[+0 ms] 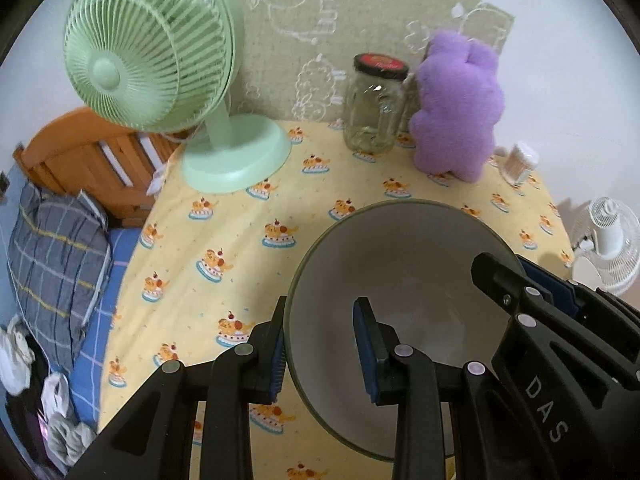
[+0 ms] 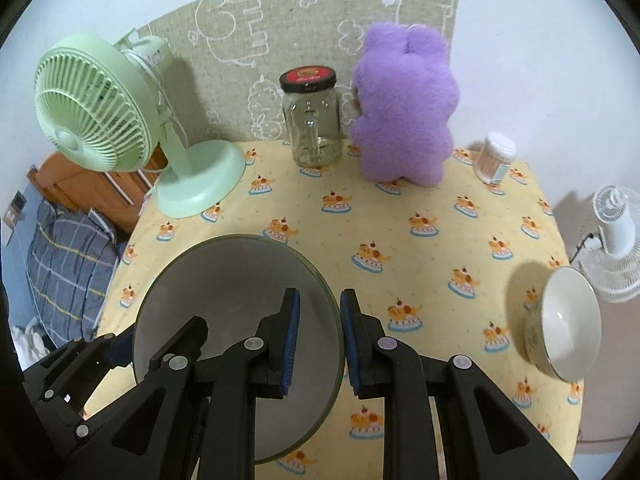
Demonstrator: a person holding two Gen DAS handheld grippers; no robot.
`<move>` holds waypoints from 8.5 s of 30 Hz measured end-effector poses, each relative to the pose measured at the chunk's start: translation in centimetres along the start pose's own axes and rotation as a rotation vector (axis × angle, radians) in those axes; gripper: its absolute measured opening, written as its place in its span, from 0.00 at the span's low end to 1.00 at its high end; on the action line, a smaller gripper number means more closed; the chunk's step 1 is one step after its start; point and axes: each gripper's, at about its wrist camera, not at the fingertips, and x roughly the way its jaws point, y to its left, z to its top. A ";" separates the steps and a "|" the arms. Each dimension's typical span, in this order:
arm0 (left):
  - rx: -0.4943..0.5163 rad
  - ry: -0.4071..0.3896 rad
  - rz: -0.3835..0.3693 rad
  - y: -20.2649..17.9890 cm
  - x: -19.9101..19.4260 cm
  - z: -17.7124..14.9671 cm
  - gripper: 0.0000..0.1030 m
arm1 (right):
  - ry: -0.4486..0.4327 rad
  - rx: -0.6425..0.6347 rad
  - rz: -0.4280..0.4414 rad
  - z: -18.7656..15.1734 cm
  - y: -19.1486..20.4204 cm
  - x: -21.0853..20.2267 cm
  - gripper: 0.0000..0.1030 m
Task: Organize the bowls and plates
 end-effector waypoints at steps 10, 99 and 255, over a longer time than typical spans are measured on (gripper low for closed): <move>0.066 -0.053 -0.053 1.1 -5.3 -2.3 0.28 | -0.054 0.040 -0.061 -2.5 1.8 -5.9 0.24; 0.266 0.157 -0.248 2.6 -6.8 -18.3 0.74 | 0.161 0.185 -0.147 -20.8 4.4 -7.9 0.59; 0.153 -0.026 -0.143 -8.6 -11.1 -9.9 0.25 | 0.017 0.120 -0.183 -10.7 -6.8 -13.7 0.28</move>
